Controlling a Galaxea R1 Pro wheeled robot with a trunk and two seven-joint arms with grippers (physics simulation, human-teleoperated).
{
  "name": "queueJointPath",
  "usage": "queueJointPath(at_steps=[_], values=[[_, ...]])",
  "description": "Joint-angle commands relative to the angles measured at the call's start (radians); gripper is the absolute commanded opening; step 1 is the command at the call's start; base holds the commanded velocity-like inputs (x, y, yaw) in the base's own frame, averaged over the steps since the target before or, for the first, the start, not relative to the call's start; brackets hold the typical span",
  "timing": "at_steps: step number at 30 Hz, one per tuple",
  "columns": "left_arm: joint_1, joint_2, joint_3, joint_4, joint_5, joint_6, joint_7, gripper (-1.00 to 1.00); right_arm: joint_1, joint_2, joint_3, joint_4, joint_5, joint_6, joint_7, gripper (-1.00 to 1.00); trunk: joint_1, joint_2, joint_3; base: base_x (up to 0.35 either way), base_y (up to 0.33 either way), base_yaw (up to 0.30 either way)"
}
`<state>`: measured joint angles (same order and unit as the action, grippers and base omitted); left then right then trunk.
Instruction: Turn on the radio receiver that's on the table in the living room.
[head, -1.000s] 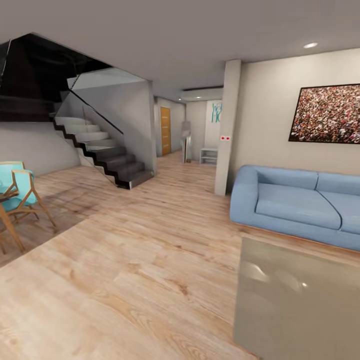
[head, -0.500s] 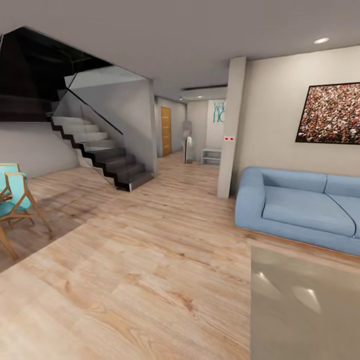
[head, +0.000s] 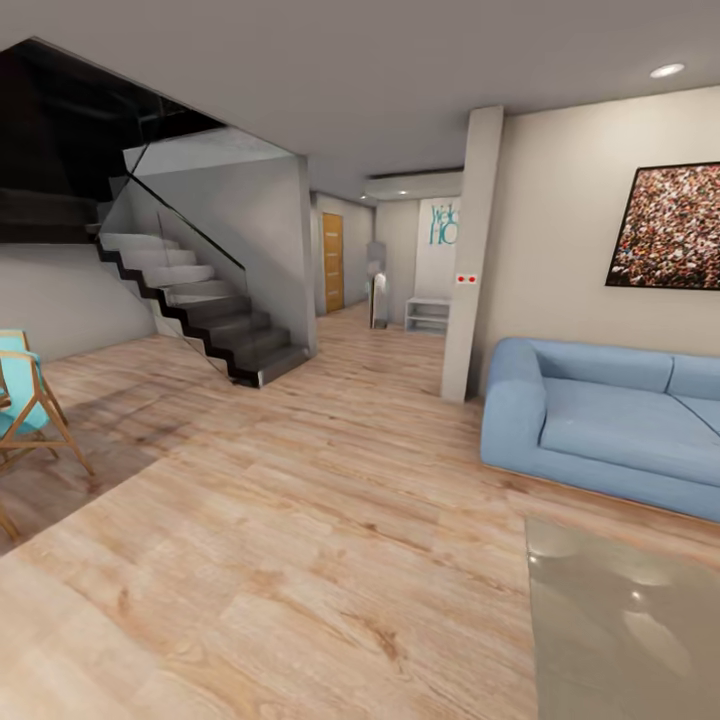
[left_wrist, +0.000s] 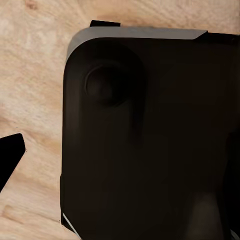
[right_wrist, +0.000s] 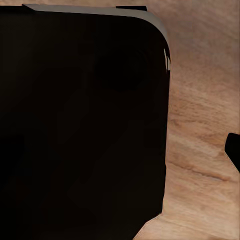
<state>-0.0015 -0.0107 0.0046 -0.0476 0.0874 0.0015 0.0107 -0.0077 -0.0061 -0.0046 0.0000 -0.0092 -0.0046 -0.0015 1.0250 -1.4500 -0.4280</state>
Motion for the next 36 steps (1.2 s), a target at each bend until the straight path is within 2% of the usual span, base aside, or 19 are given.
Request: queueJointPath(at_steps=[1,36], values=[[0.000,0.000,0.000,0.000,0.000,0.000,0.000,1.00,0.000,0.000,0.000,0.000,0.000,0.000,0.000,1.00,0.000,0.000,0.000,0.323,0.095,0.000],[0.000,0.000,0.000,-0.001,0.000,0.008,0.001,1.00,0.000,0.000,0.001,0.000,0.004,0.000,0.000,1.00,0.000,0.000,0.000,0.323,0.095,0.000]])
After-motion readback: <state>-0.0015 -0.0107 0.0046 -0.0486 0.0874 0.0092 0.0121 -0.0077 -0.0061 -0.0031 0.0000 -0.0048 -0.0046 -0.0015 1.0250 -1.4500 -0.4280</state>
